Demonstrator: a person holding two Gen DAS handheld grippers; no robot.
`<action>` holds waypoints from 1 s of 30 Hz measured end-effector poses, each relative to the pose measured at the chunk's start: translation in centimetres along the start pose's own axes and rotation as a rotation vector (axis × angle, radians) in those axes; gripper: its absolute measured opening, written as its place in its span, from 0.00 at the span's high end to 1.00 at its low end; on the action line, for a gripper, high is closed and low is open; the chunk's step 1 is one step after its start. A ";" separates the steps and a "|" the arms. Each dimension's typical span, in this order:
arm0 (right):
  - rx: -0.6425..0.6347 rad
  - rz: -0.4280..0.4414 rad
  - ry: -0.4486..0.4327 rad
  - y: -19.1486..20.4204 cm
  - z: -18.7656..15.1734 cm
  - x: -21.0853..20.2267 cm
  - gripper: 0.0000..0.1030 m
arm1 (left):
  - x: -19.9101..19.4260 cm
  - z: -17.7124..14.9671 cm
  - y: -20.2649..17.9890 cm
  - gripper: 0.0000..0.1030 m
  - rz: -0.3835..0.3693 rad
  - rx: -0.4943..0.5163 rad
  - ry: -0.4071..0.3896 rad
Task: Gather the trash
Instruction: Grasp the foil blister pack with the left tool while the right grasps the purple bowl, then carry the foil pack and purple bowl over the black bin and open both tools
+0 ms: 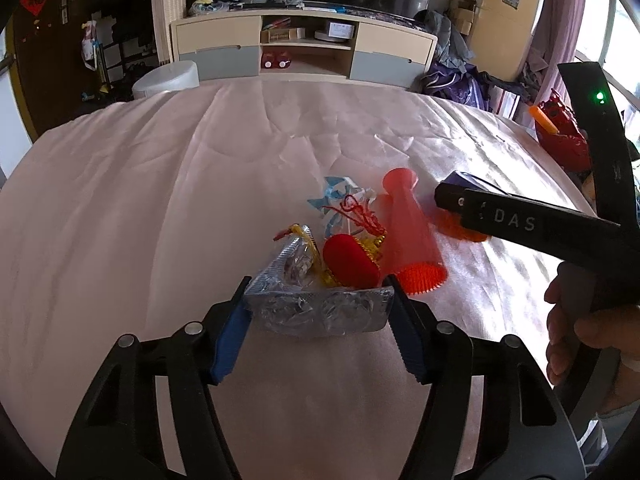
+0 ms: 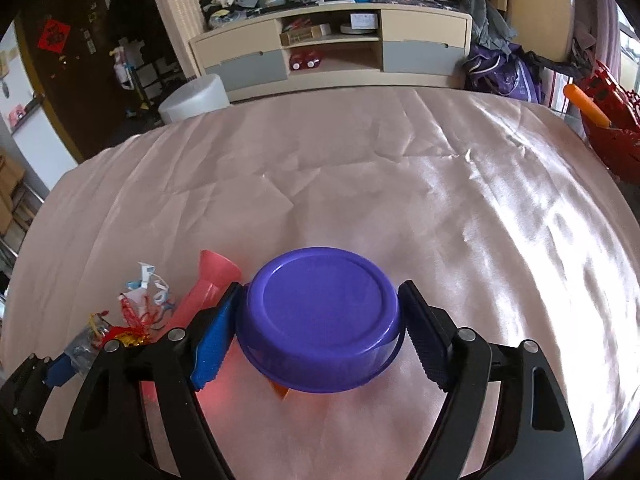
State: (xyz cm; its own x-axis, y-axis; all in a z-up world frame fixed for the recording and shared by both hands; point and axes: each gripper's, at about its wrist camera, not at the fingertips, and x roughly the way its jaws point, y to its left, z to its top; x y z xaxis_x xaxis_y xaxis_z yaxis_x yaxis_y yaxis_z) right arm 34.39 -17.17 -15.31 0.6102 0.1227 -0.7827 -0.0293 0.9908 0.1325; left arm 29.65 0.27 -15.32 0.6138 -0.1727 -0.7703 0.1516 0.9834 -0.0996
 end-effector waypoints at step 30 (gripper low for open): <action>-0.042 0.073 -0.173 0.7 -13.3 -24.4 0.23 | -21.3 -11.7 -4.1 0.41 0.011 0.040 -0.136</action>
State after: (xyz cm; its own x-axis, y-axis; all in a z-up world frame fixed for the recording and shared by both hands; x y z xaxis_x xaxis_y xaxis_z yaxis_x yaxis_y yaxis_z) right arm 8.95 -18.68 -4.25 0.7318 0.1865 -0.6555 -0.1097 0.9815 0.1568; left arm 6.89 0.58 -5.82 0.7148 -0.1701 -0.6784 0.1728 0.9829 -0.0643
